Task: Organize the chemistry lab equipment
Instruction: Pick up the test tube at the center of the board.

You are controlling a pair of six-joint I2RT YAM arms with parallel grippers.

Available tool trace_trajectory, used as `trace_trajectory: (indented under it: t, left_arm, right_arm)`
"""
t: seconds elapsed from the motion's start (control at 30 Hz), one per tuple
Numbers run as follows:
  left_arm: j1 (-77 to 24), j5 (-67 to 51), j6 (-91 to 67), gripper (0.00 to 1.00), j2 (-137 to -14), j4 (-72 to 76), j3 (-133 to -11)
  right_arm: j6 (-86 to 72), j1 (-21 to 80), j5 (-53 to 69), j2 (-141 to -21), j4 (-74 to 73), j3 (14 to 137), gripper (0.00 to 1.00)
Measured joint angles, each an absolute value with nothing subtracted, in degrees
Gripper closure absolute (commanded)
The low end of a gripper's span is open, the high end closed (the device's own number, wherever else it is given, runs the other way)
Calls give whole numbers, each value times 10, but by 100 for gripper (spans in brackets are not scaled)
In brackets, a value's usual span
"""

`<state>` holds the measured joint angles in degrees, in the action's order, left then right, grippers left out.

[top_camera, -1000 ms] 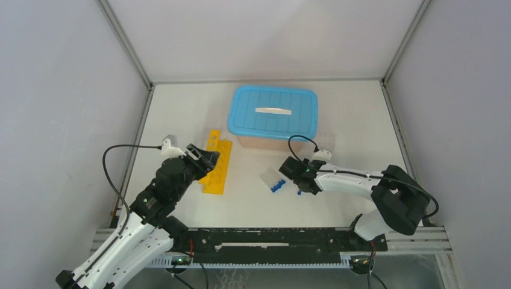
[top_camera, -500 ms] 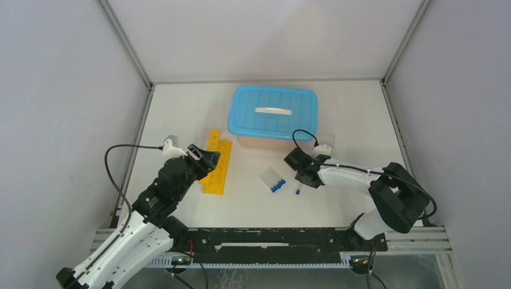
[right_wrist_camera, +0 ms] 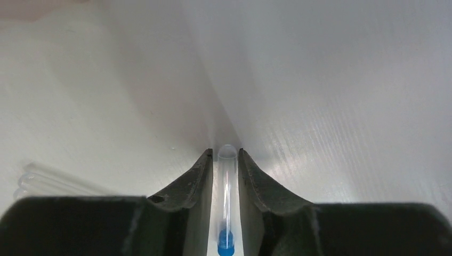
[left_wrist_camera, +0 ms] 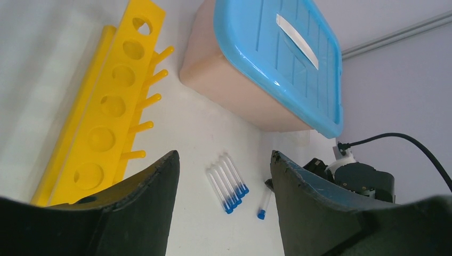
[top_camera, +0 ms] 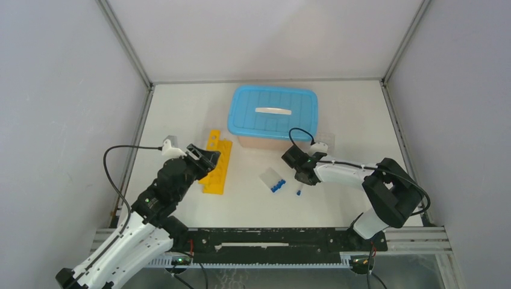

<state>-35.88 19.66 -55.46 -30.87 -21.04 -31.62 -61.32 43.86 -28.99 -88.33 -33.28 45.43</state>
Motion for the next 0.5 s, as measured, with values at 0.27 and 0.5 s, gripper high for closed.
trace_trajectory:
  t: [0.27,0.5]
  left_arm:
    - [-359,198,-555,32,-297,-208,-305]
    - [-359,199,-554,26,-295,-211,-305]
  right_arm:
    - [-624,449,-293,-886,-337,456,100]
    - [-635,456,-290,-884,-343,458,100]
